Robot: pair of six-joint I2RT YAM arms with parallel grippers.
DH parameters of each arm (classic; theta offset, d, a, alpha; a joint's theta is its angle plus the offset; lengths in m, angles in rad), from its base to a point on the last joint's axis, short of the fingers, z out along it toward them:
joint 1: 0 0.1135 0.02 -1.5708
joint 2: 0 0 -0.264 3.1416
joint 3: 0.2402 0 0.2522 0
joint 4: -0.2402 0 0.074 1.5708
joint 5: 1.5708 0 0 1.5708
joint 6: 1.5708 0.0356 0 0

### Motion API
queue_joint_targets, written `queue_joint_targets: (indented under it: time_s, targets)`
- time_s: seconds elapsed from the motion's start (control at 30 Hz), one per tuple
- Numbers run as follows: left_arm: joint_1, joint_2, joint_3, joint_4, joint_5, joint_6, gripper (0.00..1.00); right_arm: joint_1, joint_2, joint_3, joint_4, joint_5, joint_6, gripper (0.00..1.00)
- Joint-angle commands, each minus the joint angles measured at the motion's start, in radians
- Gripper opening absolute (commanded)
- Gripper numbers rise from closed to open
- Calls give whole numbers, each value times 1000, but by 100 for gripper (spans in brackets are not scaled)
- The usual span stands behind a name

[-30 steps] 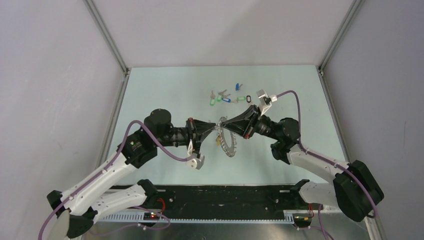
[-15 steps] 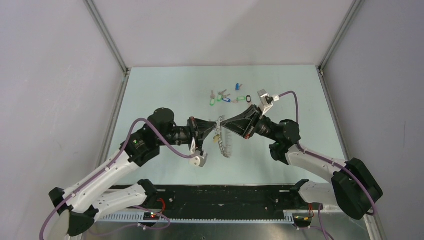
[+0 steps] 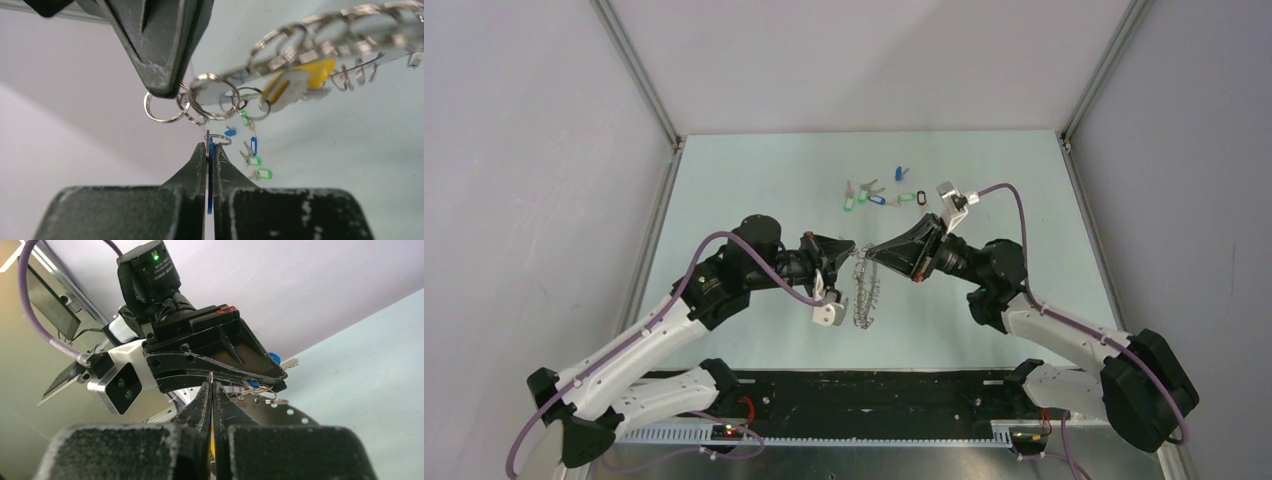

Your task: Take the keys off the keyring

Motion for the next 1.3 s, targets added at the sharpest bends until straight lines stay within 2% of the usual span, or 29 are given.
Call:
queue_joint_targets:
  time_s: [0.0, 0.03, 0.1, 0.23, 0.33, 0.4, 0.43, 0.47, 0.5, 0.53, 0.6, 0.77, 0.93, 1.17, 1.23, 1.27]
  targets:
    - [-4, 6, 3, 26, -76, -54, 0, -41, -85, 32, -66, 5, -69, 0]
    - [-4, 17, 1, 34, -101, -78, 0, -47, -98, 30, -90, 10, -83, 0]
    - [0, 34, -4, 64, -131, -134, 0, -66, -164, 29, -242, 46, -170, 0]
    - [30, 100, 0, 135, -169, -329, 0, -81, -289, 29, -545, 247, -356, 0]
    - [57, 197, 16, 222, -182, -497, 2, -84, -365, 30, -697, 442, -460, 0]
    - [70, 274, 29, 316, -240, -662, 2, -88, -413, 31, -794, 563, -517, 0]
    - [75, 300, 35, 400, -274, -803, 3, -92, -441, 31, -842, 596, -552, 0]
    - [90, 356, 59, 435, -349, -876, 3, -94, -453, 34, -863, 662, -568, 0]
    - [99, 387, 75, 473, -392, -1037, 3, -97, -473, 35, -898, 691, -604, 0]
    - [120, 456, 122, 479, -462, -1118, 3, -99, -481, 39, -915, 746, -621, 0]
    - [156, 563, 202, 485, -503, -1349, 2, -102, -492, 49, -965, 823, -663, 0]
    - [232, 845, 439, 465, -359, -1563, 4, -133, -476, 77, -1068, 912, -719, 0]
    - [325, 1091, 665, 464, -312, -1761, 8, -180, -486, 117, -1108, 919, -739, 0]
    - [386, 1240, 762, 464, -232, -1888, 13, -256, -469, 179, -1151, 917, -762, 0]
    - [395, 1259, 775, 464, -210, -1913, 17, -292, -460, 193, -1166, 903, -759, 0]
    - [395, 1262, 777, 464, -195, -1921, 23, -318, -455, 195, -1169, 897, -755, 0]
